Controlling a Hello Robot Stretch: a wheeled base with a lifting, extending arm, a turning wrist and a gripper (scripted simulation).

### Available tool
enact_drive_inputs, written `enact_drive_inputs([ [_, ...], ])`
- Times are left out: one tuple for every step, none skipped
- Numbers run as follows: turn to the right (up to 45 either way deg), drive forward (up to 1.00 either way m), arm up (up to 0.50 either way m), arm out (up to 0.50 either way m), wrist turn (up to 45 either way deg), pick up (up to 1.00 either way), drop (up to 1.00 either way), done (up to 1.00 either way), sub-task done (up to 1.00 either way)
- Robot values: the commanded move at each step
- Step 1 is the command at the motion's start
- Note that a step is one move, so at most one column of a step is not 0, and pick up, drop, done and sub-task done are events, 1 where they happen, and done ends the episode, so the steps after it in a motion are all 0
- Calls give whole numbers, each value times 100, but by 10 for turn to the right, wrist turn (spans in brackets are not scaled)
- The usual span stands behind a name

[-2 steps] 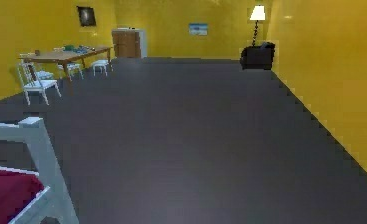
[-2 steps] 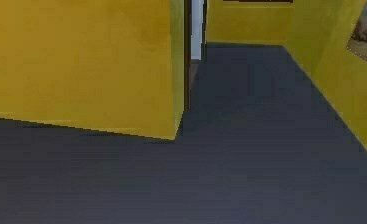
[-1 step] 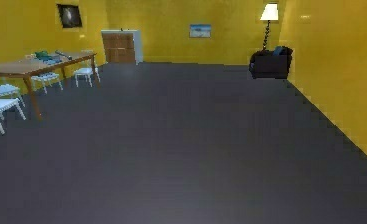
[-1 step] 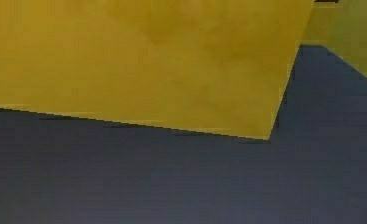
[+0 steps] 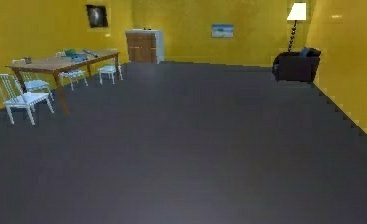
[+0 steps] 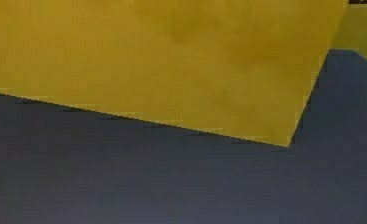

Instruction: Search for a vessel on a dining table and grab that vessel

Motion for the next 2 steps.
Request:
enact_drive_inputs([
  [0,5,0,0,0,0,0,0,0],
  [-240,0,0,0,0,0,0,0,0],
])
